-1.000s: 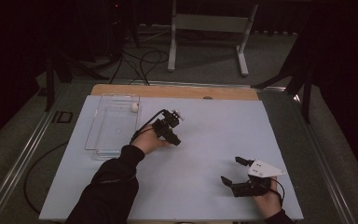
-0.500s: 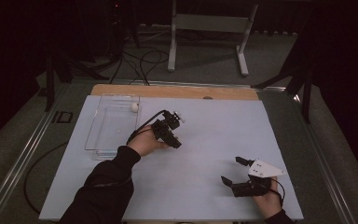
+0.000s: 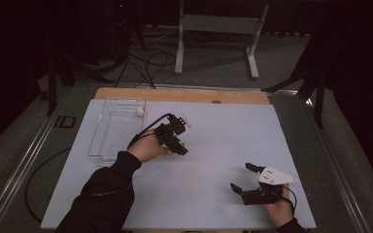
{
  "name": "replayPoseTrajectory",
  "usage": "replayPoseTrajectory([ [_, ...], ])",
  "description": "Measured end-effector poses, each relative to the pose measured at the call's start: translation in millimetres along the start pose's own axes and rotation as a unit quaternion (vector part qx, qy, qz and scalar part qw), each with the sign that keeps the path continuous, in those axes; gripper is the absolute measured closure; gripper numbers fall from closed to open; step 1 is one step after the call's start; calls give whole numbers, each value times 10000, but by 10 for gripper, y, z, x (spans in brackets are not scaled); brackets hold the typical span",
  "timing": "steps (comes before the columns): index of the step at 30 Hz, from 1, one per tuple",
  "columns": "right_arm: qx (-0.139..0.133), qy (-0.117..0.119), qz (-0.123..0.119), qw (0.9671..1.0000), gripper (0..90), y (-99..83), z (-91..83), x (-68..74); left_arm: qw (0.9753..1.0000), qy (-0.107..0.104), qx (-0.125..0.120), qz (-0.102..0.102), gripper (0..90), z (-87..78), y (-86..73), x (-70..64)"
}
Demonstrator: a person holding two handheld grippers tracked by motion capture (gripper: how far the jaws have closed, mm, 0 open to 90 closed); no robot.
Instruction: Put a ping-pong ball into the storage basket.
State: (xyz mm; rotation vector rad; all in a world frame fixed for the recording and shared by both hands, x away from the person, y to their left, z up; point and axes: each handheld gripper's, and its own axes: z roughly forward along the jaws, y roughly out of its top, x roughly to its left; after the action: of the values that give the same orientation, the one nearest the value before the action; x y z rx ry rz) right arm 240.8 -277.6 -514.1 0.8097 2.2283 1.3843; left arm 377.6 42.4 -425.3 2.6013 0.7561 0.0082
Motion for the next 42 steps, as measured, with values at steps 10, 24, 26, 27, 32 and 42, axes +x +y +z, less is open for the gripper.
replayPoseTrajectory([
  [10, 8, 0, 3, 10000, 87, 2, 0, 4, 10000, -14, -24, 93, 523, -135, 4, -25],
  [24, 19, 10, -9, 10000, 87, 4, 1, 6, 9999, 14, -60, 126, 523, -317, -43, -10],
  [26, 11, 8, -1, 10000, 87, 5, -1, 4, 9999, 6, -76, 117, 523, -340, -52, -8],
  [27, 11, 10, -5, 10000, 87, 4, -1, 2, 9999, 5, -83, 119, 522, -355, -55, -3],
  [32, 19, 16, -2, 10000, 87, 2, 3, 4, 9998, -9, -158, 122, 522, -411, -68, 3],
  [42, 20, 27, -37, 10000, 87, 2, 9, 5, 9997, -49, -216, 139, 522, -538, -69, 21],
])
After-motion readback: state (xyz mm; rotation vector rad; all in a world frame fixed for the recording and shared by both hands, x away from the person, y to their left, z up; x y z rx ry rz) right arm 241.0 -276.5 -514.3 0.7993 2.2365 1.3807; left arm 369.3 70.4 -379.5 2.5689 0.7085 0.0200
